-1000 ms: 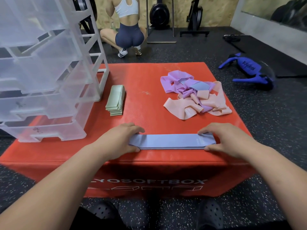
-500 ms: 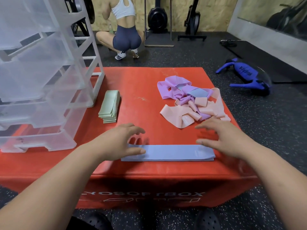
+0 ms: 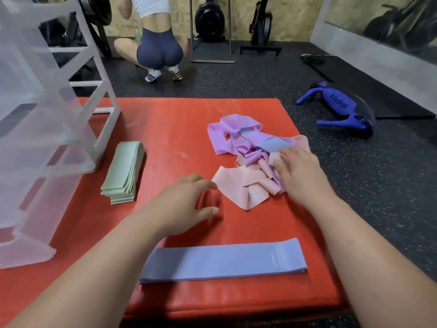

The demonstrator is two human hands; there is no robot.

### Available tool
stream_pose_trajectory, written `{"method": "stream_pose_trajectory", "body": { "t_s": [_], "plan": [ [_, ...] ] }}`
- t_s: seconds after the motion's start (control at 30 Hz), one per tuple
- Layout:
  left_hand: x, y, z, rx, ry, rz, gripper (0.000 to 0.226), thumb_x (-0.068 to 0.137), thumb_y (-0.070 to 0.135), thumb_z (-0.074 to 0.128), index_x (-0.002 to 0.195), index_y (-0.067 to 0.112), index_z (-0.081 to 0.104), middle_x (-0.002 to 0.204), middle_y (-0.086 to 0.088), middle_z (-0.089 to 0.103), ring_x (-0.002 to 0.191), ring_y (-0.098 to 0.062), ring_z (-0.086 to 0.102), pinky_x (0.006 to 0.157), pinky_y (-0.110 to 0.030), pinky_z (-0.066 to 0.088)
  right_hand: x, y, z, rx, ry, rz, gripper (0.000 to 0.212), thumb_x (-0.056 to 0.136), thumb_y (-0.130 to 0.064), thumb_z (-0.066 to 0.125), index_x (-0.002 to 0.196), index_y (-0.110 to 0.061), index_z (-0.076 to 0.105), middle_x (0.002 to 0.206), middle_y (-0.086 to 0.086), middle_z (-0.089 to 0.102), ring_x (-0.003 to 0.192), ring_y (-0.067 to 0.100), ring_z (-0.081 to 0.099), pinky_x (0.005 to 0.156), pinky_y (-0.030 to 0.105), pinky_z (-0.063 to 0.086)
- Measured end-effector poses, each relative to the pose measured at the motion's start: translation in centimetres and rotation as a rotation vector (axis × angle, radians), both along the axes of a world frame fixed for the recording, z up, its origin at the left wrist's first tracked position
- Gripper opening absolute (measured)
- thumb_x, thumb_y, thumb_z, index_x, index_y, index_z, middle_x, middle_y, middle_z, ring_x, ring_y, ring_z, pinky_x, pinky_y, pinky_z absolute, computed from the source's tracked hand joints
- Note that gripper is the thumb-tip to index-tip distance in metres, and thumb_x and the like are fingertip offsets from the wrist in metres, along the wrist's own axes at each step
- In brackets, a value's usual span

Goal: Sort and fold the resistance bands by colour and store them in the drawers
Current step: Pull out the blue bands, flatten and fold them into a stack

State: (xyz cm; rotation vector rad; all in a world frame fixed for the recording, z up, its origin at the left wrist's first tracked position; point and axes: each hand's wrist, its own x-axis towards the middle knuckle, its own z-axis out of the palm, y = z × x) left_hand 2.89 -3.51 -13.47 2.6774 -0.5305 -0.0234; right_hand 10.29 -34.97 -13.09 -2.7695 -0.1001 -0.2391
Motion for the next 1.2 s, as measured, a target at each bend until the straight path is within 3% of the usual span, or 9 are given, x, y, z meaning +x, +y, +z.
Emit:
{"method": "stream_pose_trajectory", "body": {
  "t_s": [0.13, 0.27, 0.5, 0.63, 0.7, 0.8, 0.93, 1.07, 1.2],
  "plan": [
    [1.2, -0.1, -0.6, -0.007, -0.010, 0.009, 0.059, 0.093, 0.058, 0.070, 0.145, 0.035, 0.055, 0.131, 0.009, 0.055, 0.123, -0.016, 0.051, 0.108, -0.035, 0.044, 2.4, 0.3, -0.2, 0.007, 0.007, -0.034, 0.059, 0.104, -0.049, 0.034, 0.152, -0.018, 0.046, 0.160, 0.008, 0.043, 0.150, 0.032, 0.030, 0.121, 0.051, 0.028],
    [1.9, 0.0, -0.7, -0.018, -0.021, 0.011, 0.054, 0.093, 0.057, 0.070, 0.141, 0.039, 0.057, 0.131, 0.011, 0.056, 0.123, -0.017, 0.050, 0.108, -0.037, 0.044, 3.8, 0.8, -0.2, 0.001, 0.031, -0.127, 0.048, 0.106, -0.040, 0.043, 0.150, -0.022, 0.047, 0.151, 0.009, 0.046, 0.134, 0.040, 0.038, 0.110, 0.054, 0.039],
    [1.7, -0.1, -0.4, -0.016, -0.010, 0.013, 0.050, 0.094, 0.056, 0.070, 0.140, 0.040, 0.057, 0.129, 0.011, 0.056, 0.122, -0.016, 0.049, 0.109, -0.037, 0.043, 2.8, 0.7, 1.4, 0.004, -0.040, -0.217, 0.023, 0.088, -0.027, 0.067, 0.109, -0.032, 0.072, 0.114, 0.002, 0.065, 0.103, 0.035, 0.052, 0.088, 0.046, 0.049],
    [1.3, -0.3, 0.0, -0.004, 0.000, 0.015, 0.053, 0.094, 0.054, 0.069, 0.142, 0.037, 0.056, 0.132, 0.010, 0.055, 0.125, -0.018, 0.050, 0.109, -0.039, 0.044, 1.2, 1.1, 4.0, 0.258, -0.117, -0.215, 0.015, 0.079, -0.031, 0.066, 0.092, -0.033, 0.073, 0.091, -0.009, 0.070, 0.089, 0.026, 0.063, 0.080, 0.038, 0.053],
    [1.0, -0.5, 0.2, -0.005, 0.005, 0.017, 0.055, 0.093, 0.056, 0.067, 0.143, 0.036, 0.055, 0.133, 0.010, 0.055, 0.125, -0.018, 0.050, 0.109, -0.041, 0.045, 0.3, 1.1, 5.4, 0.441, -0.051, -0.216, 0.013, 0.078, -0.032, 0.070, 0.088, -0.033, 0.077, 0.083, -0.010, 0.072, 0.084, 0.024, 0.067, 0.074, 0.034, 0.053],
    [0.7, -0.8, 0.6, -0.019, 0.005, 0.014, 0.056, 0.092, 0.058, 0.066, 0.143, 0.036, 0.056, 0.132, 0.010, 0.055, 0.124, -0.018, 0.051, 0.109, -0.041, 0.045, -0.9, 0.9, 6.3, 0.688, 0.066, -0.247, 0.012, 0.075, -0.031, 0.071, 0.084, -0.033, 0.079, 0.079, -0.010, 0.072, 0.079, 0.030, 0.072, 0.062, 0.040, 0.057],
    [0.2, -1.4, 0.8, -0.031, -0.027, 0.015, 0.052, 0.094, 0.054, 0.067, 0.141, 0.034, 0.058, 0.132, 0.010, 0.056, 0.126, -0.017, 0.051, 0.109, -0.041, 0.046, -2.1, -0.3, 6.3, 0.440, -0.047, -0.288, 0.008, 0.081, -0.028, 0.069, 0.085, -0.030, 0.075, 0.076, -0.009, 0.071, 0.081, 0.022, 0.068, 0.067, 0.031, 0.045],
    [0.0, -1.9, 1.4, -0.122, -0.094, 0.034, 0.041, 0.096, 0.047, 0.066, 0.134, 0.032, 0.065, 0.127, 0.012, 0.061, 0.121, -0.015, 0.057, 0.104, -0.038, 0.048, -2.6, -0.5, 7.5, 0.622, -0.264, -0.093, 0.008, 0.089, -0.036, 0.073, 0.093, -0.029, 0.076, 0.071, -0.011, 0.065, 0.067, 0.010, 0.059, 0.070, 0.031, 0.047],
    [0.0, -2.9, 2.0, -0.309, -0.140, 0.046, 0.029, 0.096, 0.035, 0.072, 0.125, 0.032, 0.069, 0.116, 0.021, 0.064, 0.107, -0.003, 0.060, 0.095, -0.030, 0.050, -3.1, 1.2, 6.3, 0.530, -0.144, 0.014, 0.008, 0.085, -0.040, 0.077, 0.089, -0.034, 0.077, 0.080, -0.009, 0.068, 0.066, 0.003, 0.059, 0.070, 0.027, 0.050]
  ]
}}
